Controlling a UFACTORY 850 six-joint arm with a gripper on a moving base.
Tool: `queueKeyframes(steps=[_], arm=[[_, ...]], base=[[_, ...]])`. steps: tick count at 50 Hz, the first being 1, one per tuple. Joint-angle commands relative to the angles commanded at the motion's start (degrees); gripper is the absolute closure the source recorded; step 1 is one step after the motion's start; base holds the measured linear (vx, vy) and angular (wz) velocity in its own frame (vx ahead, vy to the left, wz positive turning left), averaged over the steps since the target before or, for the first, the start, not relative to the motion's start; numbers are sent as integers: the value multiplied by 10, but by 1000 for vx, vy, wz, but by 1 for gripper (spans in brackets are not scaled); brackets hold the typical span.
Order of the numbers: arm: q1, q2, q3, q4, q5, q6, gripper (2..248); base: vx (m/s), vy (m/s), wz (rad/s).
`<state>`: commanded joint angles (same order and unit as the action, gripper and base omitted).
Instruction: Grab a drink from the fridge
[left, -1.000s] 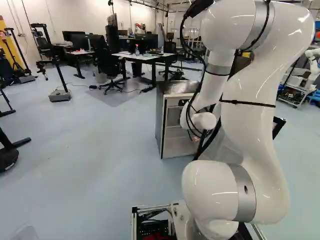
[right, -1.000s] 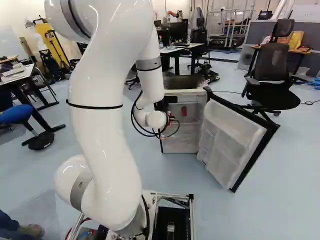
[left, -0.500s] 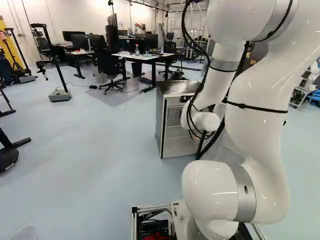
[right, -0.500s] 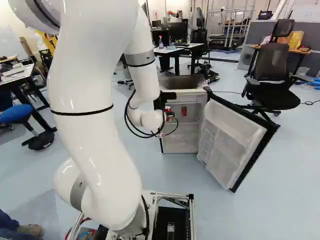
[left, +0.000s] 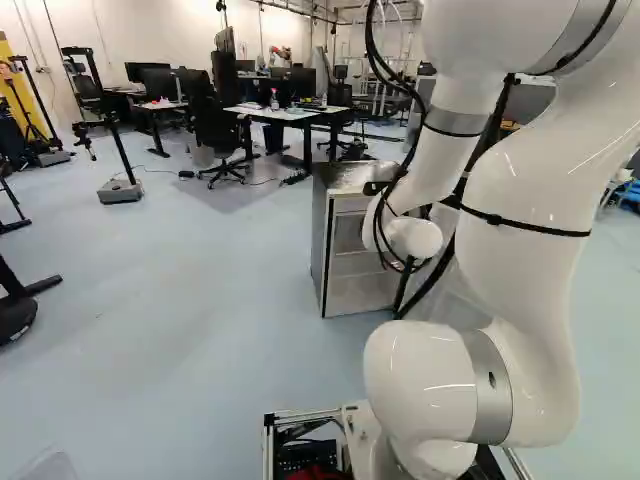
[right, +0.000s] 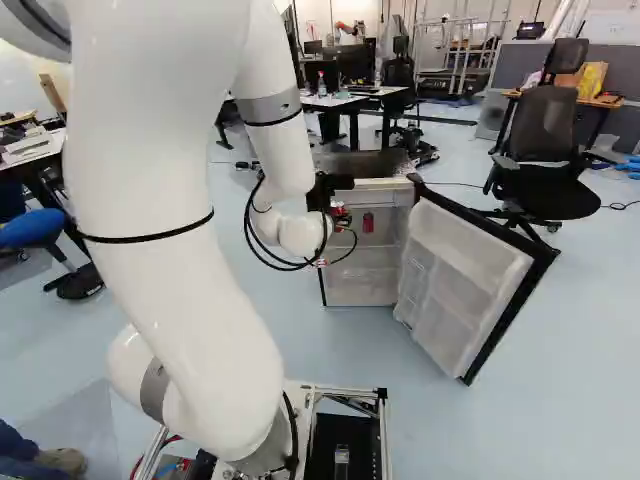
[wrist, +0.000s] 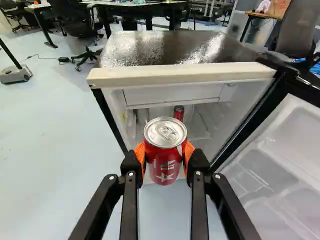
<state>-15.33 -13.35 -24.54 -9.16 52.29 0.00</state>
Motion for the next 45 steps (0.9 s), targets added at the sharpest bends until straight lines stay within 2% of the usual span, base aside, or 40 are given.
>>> queueKeyframes(steps=[19,45], arm=[[5,10,-21,17,0,0,154],[13,3,-71,34,0,0,154]], base=[[0,0,0],[0,0,0]])
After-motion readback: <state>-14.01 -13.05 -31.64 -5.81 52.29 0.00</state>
